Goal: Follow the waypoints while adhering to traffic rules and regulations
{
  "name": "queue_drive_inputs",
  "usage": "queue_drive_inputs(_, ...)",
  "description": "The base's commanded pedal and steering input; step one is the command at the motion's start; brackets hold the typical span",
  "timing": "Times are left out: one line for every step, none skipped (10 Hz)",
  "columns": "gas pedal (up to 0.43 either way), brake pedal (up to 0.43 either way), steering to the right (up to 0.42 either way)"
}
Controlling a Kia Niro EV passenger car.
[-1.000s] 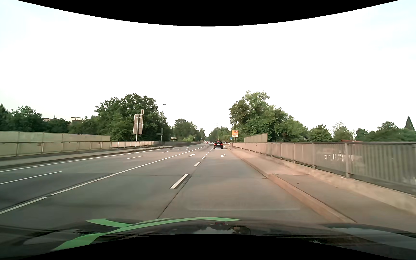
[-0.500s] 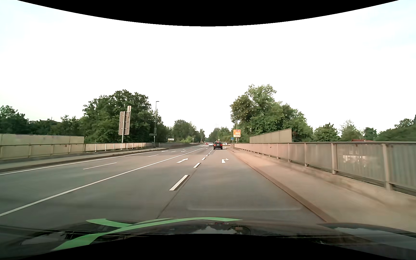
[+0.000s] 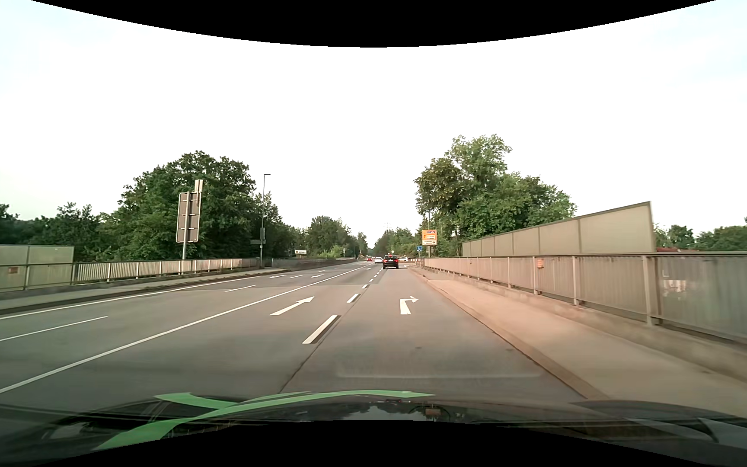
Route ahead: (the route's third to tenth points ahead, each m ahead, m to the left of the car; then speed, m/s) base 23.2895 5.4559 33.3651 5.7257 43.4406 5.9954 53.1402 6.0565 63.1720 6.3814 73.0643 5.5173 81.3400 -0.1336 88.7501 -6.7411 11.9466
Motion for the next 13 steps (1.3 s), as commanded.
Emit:
queue_drive_inputs(0.169, 0.0, 0.0)
queue_drive_inputs(0.169, 0.0, 0.0)
queue_drive_inputs(0.169, 0.0, 0.0)
queue_drive_inputs(0.169, 0.0, 0.0)
queue_drive_inputs(0.169, 0.0, 0.0)
queue_drive_inputs(0.169, 0.0, 0.0)
queue_drive_inputs(0.169, 0.0, -0.001)
queue_drive_inputs(0.157, 0.0, -0.001)
queue_drive_inputs(0.157, 0.0, -0.002)
queue_drive_inputs(0.157, 0.0, -0.003)
queue_drive_inputs(0.157, 0.0, -0.004)
queue_drive_inputs(0.157, 0.0, -0.004)
queue_drive_inputs(0.157, 0.0, -0.004)
